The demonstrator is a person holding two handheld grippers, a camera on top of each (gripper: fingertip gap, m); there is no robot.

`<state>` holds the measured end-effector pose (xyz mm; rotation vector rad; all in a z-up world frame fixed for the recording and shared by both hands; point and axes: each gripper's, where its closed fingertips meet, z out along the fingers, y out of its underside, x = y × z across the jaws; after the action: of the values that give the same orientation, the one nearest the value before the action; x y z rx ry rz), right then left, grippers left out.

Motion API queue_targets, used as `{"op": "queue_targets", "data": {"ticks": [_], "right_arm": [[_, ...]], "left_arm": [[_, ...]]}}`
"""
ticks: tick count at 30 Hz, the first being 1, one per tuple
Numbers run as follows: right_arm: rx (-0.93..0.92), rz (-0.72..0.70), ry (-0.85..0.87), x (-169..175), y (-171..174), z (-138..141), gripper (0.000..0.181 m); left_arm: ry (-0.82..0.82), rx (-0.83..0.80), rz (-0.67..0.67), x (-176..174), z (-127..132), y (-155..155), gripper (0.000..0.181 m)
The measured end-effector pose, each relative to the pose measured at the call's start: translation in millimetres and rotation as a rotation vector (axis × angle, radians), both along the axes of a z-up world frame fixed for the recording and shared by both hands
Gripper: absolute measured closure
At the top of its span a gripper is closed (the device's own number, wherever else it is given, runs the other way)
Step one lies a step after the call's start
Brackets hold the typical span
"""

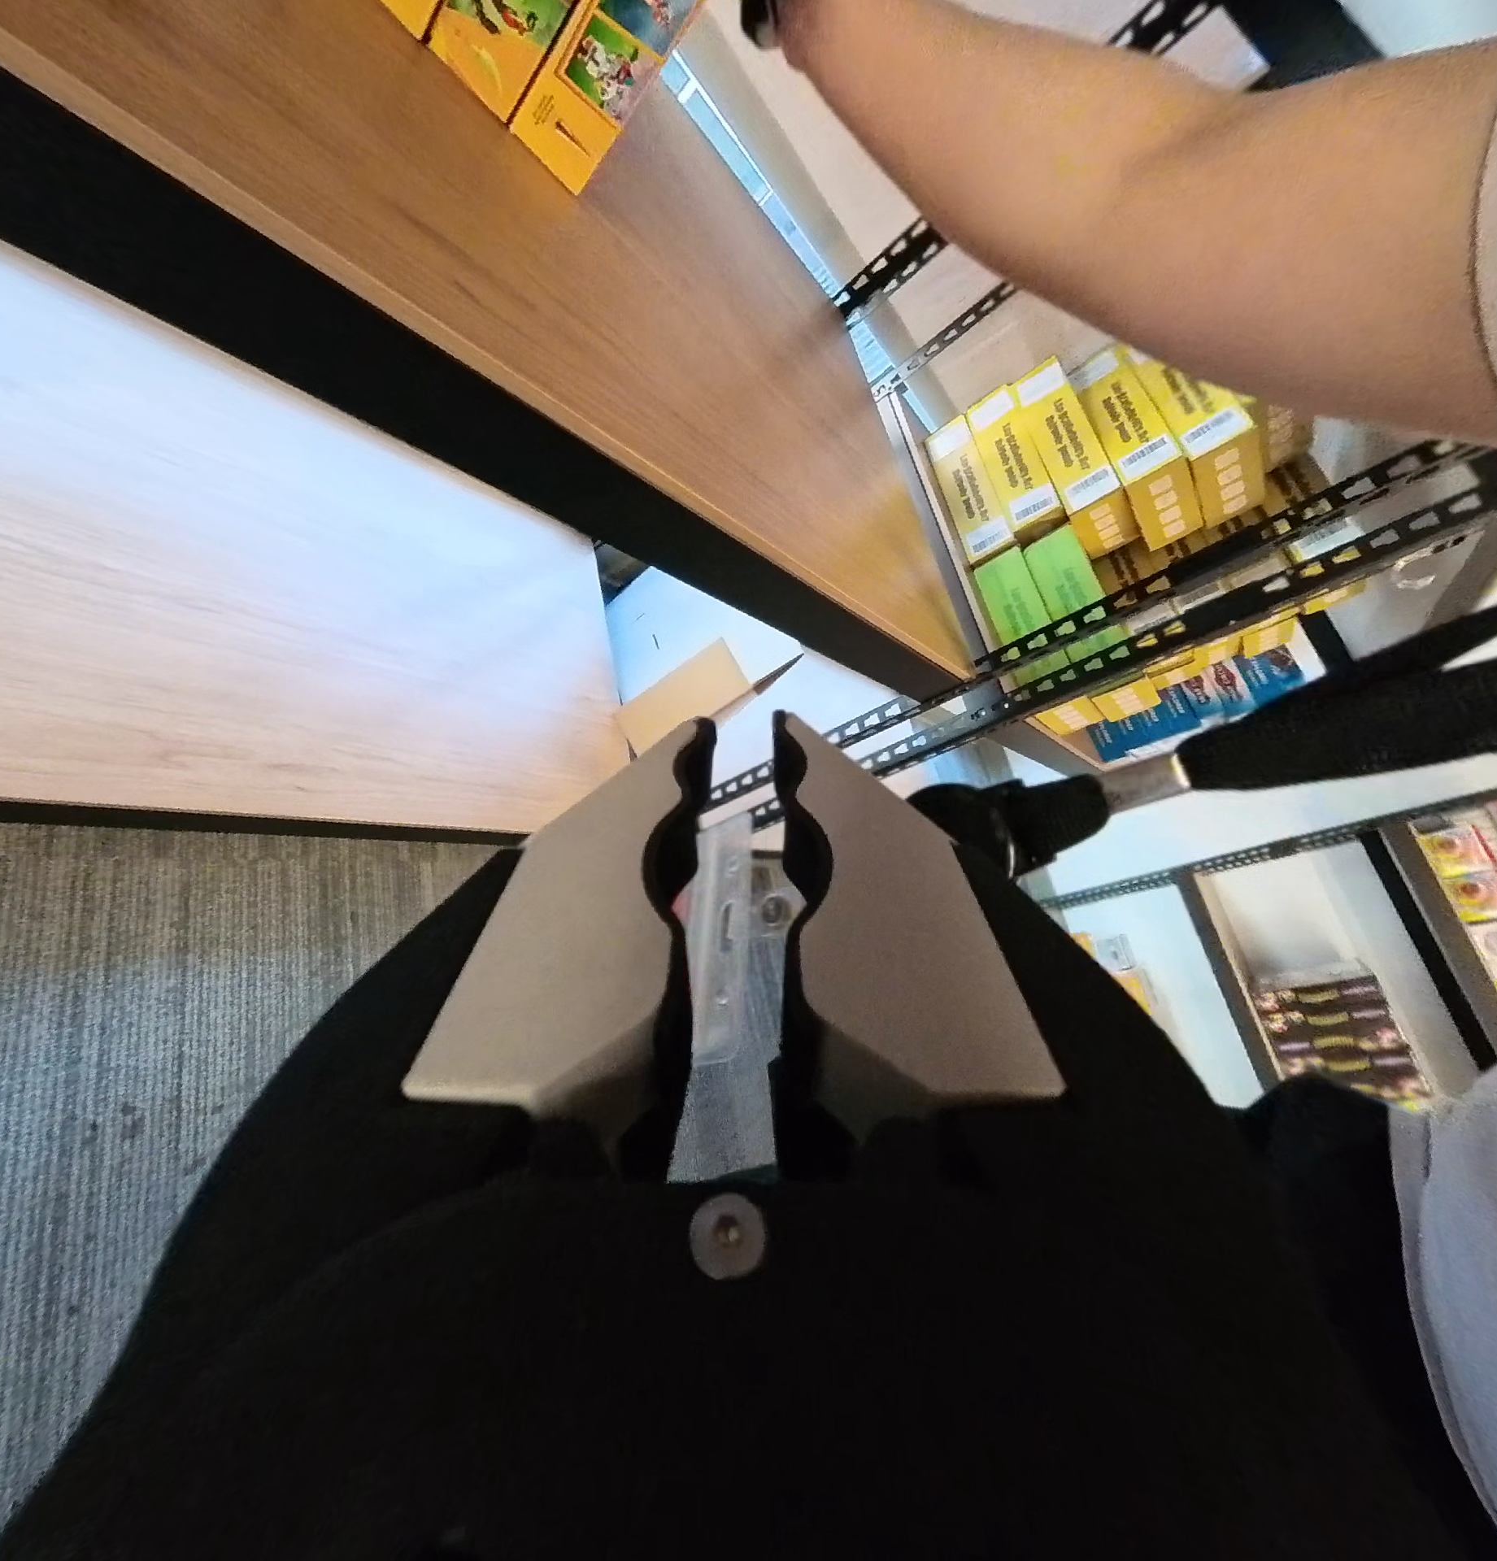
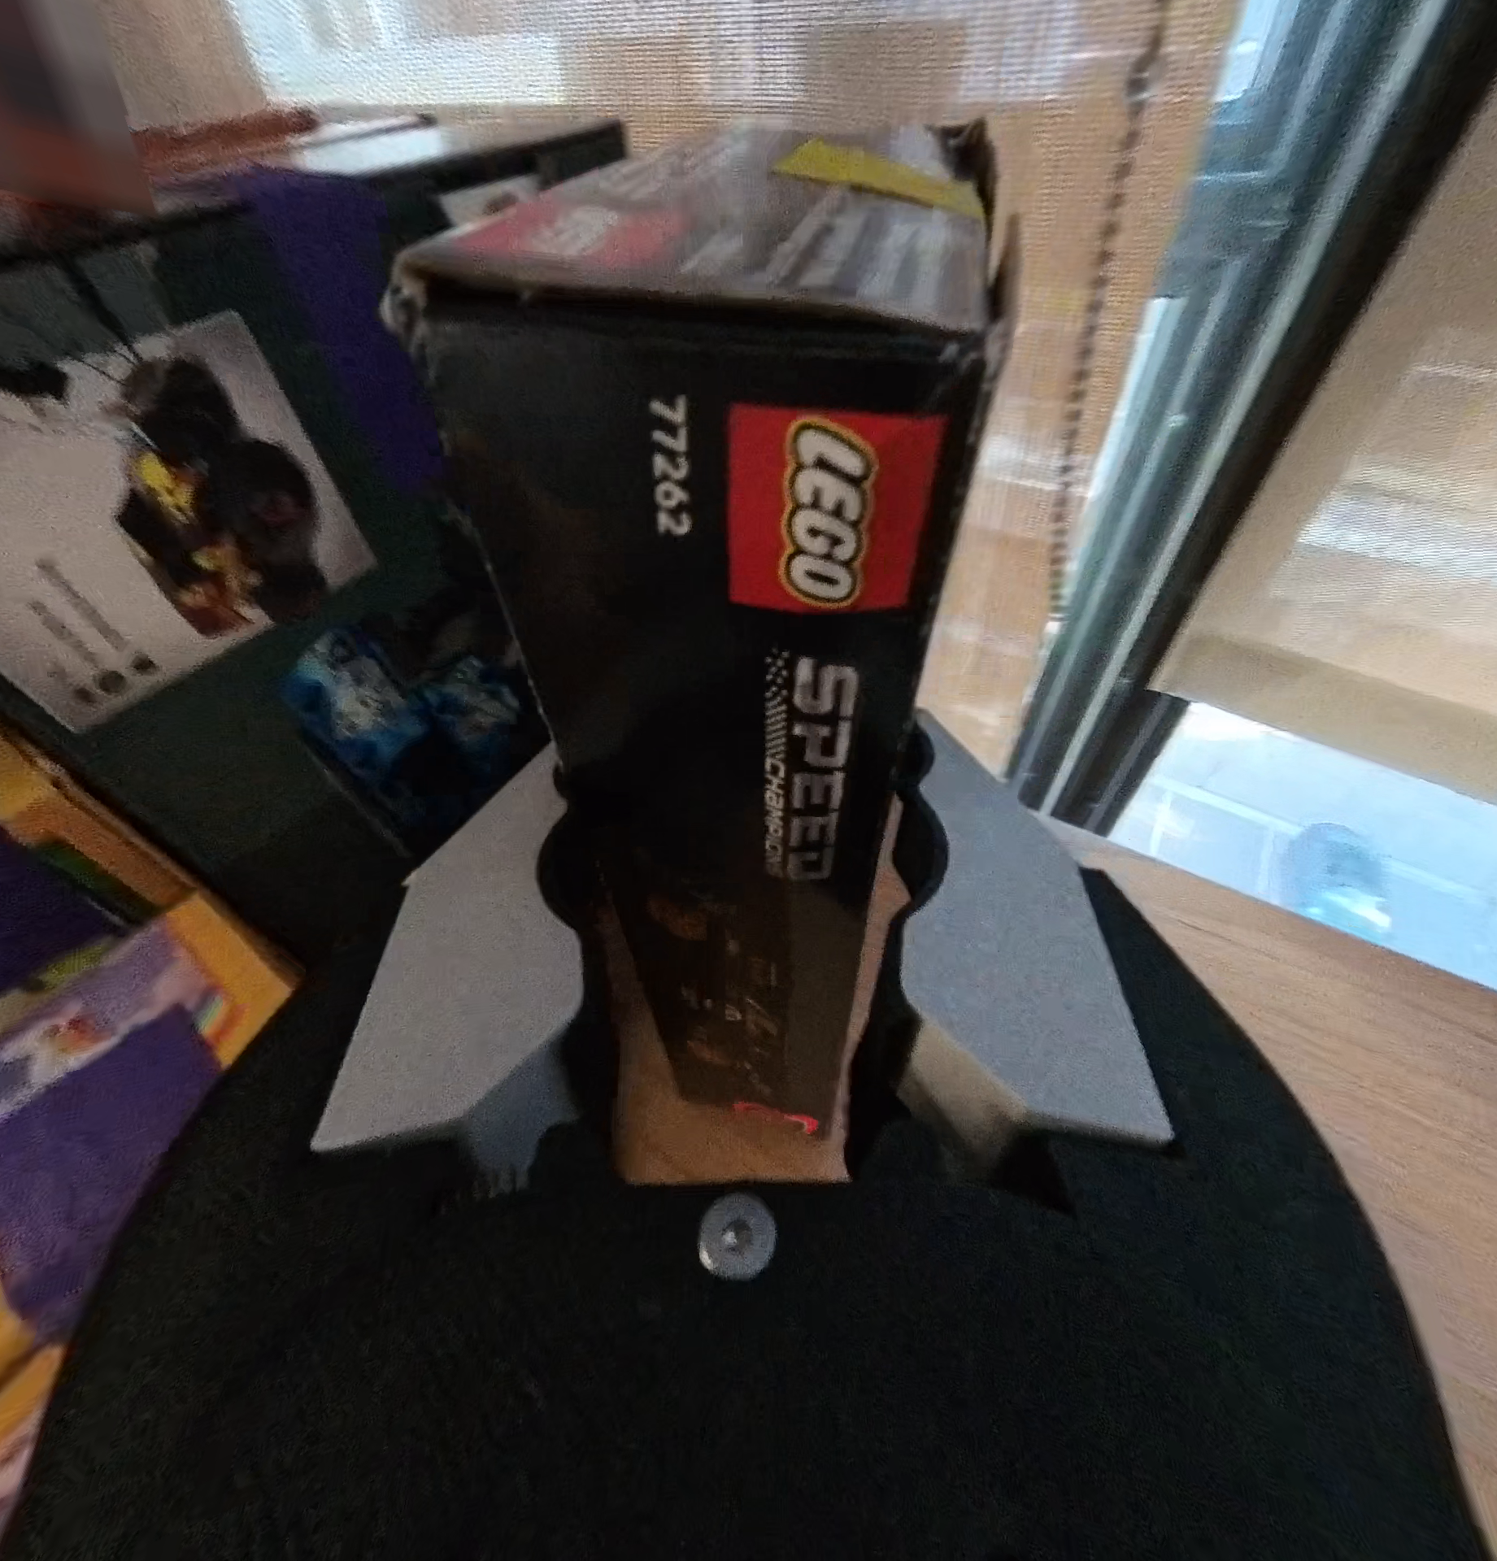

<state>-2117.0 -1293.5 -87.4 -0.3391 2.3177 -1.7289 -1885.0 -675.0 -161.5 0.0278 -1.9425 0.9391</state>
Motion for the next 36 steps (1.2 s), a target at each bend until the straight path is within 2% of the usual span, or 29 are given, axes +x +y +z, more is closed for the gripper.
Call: {"op": "queue_targets", "data": {"ticks": [3,6,8,10,13,15,16,20,22,24,28,31,34,36], "right_arm": [[0.046,0.084,-0.036,21.4,-2.3,-0.3,0.108],[0.117,0.183,-0.103,24.5,3.0,-1.5,0.106],[0.114,0.237,-0.202,19.4,8.9,9.2,0.103],[0.061,0.257,-0.257,5.9,14.4,24.1,0.109],[0.007,0.295,-0.195,-14.6,22.0,31.8,0.114],[0.012,0.356,-0.127,-20.7,26.8,25.9,0.117],[0.025,0.384,-0.109,-22.5,28.6,21.3,0.123],[0.09,0.444,-0.083,-19.0,26.2,0.1,0.125],[0.138,0.485,-0.077,-6.7,24.2,-10.2,0.127],[0.141,0.532,-0.133,8.6,24.9,-5.9,0.142],[0.194,0.673,-0.202,42.1,35.2,-8.2,0.159],[0.207,0.69,-0.168,51.8,31.3,-11.1,0.153],[0.26,0.701,-0.206,42.5,29.9,-15.2,0.147],[0.319,0.659,-0.191,27.0,25.1,-27.9,0.141]], "left_arm": [[-0.018,0.011,0.027,9.7,-0.6,3.3,0.17],[-0.031,0.011,0.052,21.2,1.6,4.0,0.17],[-0.049,0.015,0.047,26.7,-0.4,5.9,0.17],[-0.067,0.022,0.039,31.1,-4.1,7.9,0.17],[-0.074,0.031,0.035,35.9,-7.4,8.6,0.17],[-0.082,0.035,0.034,37.8,-9.7,8.9,0.17],[-0.087,0.038,0.031,38.2,-11.9,9.5,0.17],[-0.109,0.057,0.02,36.5,-22.2,11.7,0.17],[-0.113,0.065,0.022,34.4,-25.8,11.5,0.17],[-0.107,0.071,0.025,31.0,-27.7,10.2,0.17],[-0.098,0.069,0.036,24.4,-27.9,4.3,0.171],[-0.095,0.07,0.025,18.6,-28.1,0.9,0.17],[-0.117,0.068,0.015,17.0,-29.8,-1.6,0.17],[-0.114,0.068,0.022,17.6,-30.5,-3.8,0.171]]}}
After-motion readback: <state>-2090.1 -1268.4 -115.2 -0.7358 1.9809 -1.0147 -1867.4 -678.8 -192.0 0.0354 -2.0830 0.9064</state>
